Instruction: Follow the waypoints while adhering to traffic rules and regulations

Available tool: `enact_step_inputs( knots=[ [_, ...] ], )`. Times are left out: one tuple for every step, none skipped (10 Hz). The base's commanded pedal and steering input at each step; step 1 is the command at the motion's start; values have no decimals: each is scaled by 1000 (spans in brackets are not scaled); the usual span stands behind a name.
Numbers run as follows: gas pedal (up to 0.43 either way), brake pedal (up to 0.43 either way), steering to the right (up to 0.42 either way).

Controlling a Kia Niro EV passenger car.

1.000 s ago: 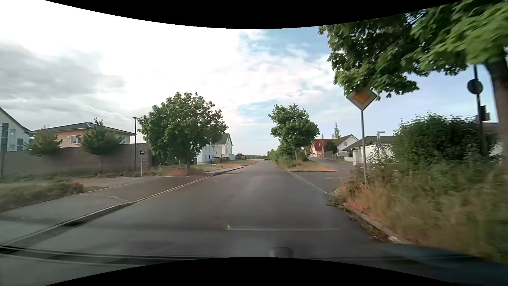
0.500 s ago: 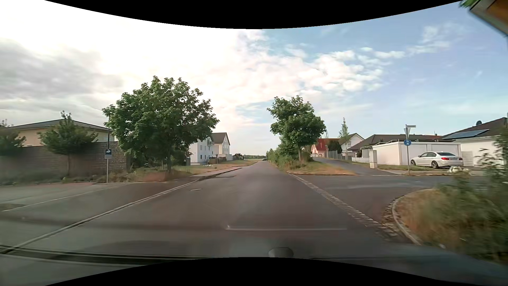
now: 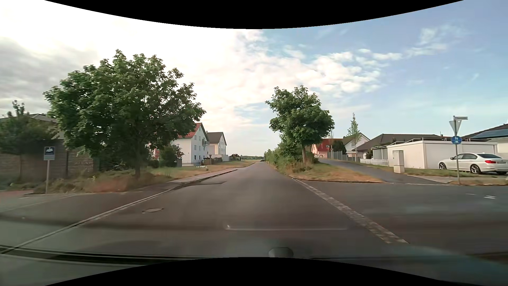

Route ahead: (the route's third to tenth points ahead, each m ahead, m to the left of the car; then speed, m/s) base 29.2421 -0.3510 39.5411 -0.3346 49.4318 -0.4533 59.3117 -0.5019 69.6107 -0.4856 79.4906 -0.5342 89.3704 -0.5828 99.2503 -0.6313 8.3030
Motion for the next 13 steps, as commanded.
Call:
enact_step_inputs(
  knots=[
    [138,0,9],
    [138,0,7],
    [138,0,5],
    [138,0,5],
    [138,0,5],
    [138,0,3],
    [138,0,1],
    [138,0,1],
    [138,0,0],
    [138,0,-3],
    [138,0,-4],
    [138,0,-4],
    [138,0,-4]
  ],
)
